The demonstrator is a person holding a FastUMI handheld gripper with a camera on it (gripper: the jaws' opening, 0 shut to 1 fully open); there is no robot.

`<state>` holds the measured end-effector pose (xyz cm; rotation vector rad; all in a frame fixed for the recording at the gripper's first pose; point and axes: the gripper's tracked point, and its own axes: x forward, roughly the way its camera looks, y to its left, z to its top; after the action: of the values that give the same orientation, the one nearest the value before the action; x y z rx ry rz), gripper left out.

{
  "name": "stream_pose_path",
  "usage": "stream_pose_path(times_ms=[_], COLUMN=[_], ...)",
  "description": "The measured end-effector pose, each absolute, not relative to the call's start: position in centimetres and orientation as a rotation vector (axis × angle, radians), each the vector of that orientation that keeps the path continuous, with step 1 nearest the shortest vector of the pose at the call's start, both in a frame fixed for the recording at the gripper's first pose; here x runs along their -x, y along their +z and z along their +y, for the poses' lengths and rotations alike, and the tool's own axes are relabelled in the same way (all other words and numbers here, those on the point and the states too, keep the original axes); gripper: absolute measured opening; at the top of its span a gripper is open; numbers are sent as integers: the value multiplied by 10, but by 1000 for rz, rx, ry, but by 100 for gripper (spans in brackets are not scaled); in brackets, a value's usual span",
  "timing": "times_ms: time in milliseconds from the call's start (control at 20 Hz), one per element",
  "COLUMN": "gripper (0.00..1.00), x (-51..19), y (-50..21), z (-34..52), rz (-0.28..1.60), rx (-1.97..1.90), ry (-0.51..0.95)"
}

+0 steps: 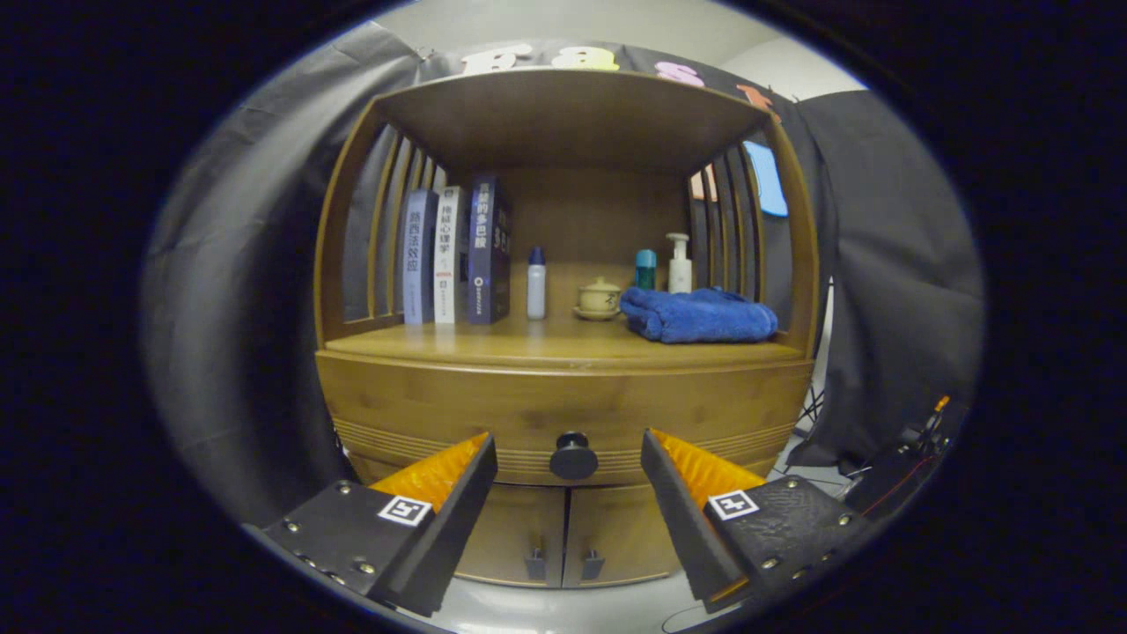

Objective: Pull open the drawer, take out the items inside it, and place them on the countertop above the cabinet.

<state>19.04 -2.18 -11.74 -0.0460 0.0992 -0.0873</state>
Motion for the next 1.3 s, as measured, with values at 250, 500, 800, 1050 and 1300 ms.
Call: stream_pose_path(times_ms=[250, 500, 800, 1050, 1300], gripper=[76, 49, 39, 39, 36], x=[-235, -252, -250, -252, -247], y=[-153, -169, -168, -167, -167], z=[-27, -31, -31, -30, -31], rz=[178, 200, 161, 157, 160], rx=[15, -45, -6, -55, -24], ry=[-68, -42, -32, -22, -18])
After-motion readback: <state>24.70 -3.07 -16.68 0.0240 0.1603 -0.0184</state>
